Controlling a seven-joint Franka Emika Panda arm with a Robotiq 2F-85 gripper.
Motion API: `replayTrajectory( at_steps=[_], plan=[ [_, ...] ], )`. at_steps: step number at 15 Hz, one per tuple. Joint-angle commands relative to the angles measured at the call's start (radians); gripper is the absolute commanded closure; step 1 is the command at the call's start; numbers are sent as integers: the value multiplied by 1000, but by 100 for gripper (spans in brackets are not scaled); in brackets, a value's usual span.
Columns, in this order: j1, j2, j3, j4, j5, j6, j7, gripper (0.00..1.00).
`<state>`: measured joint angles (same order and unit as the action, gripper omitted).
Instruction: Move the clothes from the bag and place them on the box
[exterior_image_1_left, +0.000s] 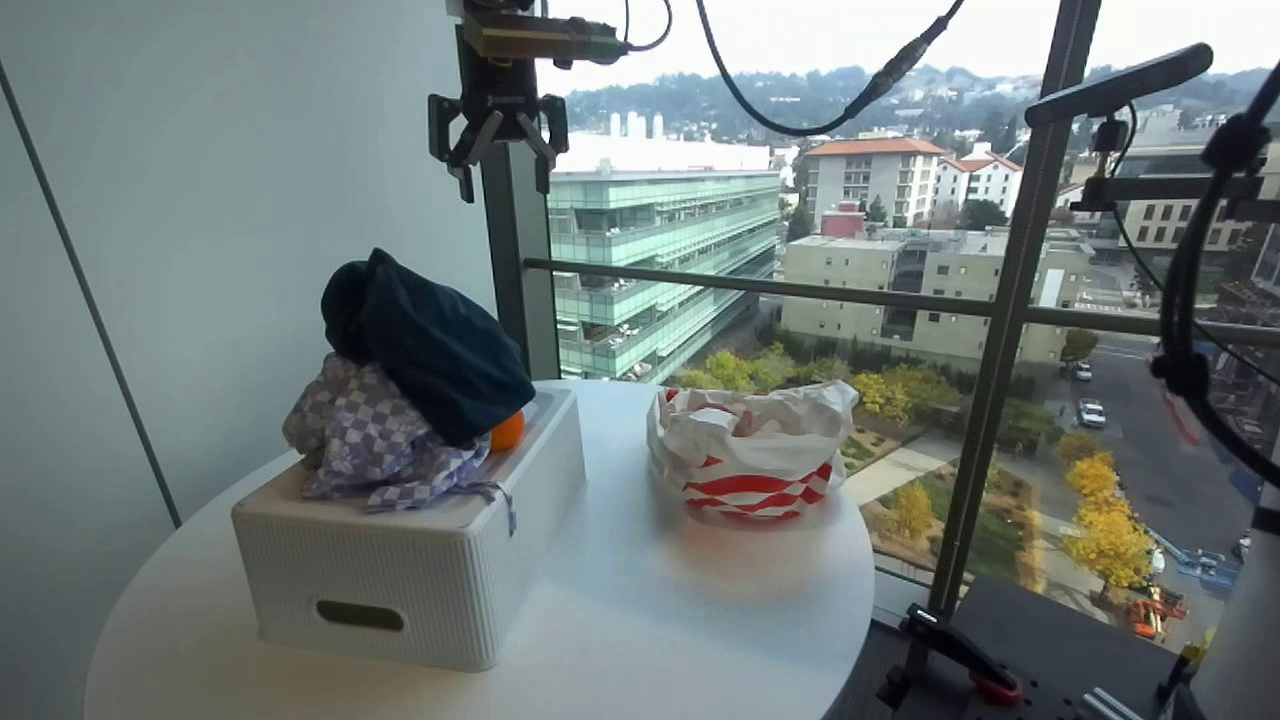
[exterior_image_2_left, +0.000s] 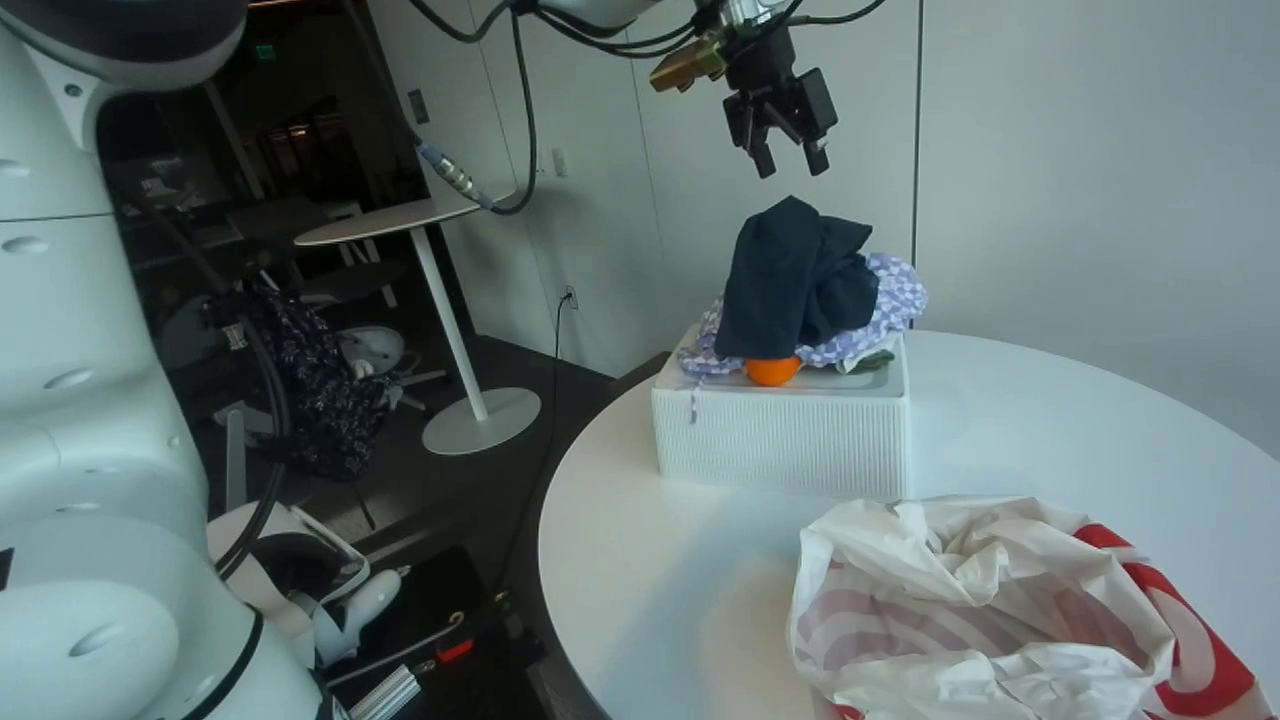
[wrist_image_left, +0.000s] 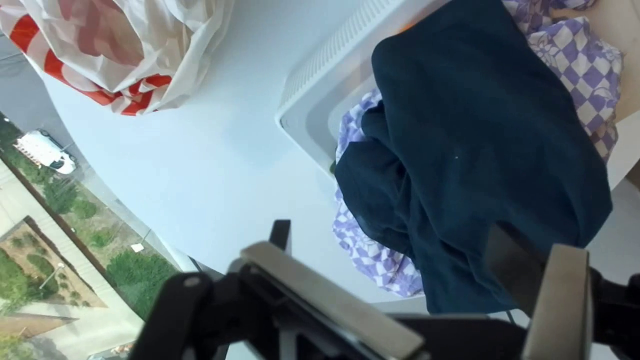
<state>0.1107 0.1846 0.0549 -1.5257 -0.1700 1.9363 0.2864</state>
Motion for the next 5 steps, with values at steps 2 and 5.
replayTrajectory(
  at_steps=[2, 5],
  plan=[
    [-53, -150, -42, -161, 21, -34, 12, 0],
    [-90, -220, -65, -252, 31, -31, 14, 0]
  ],
)
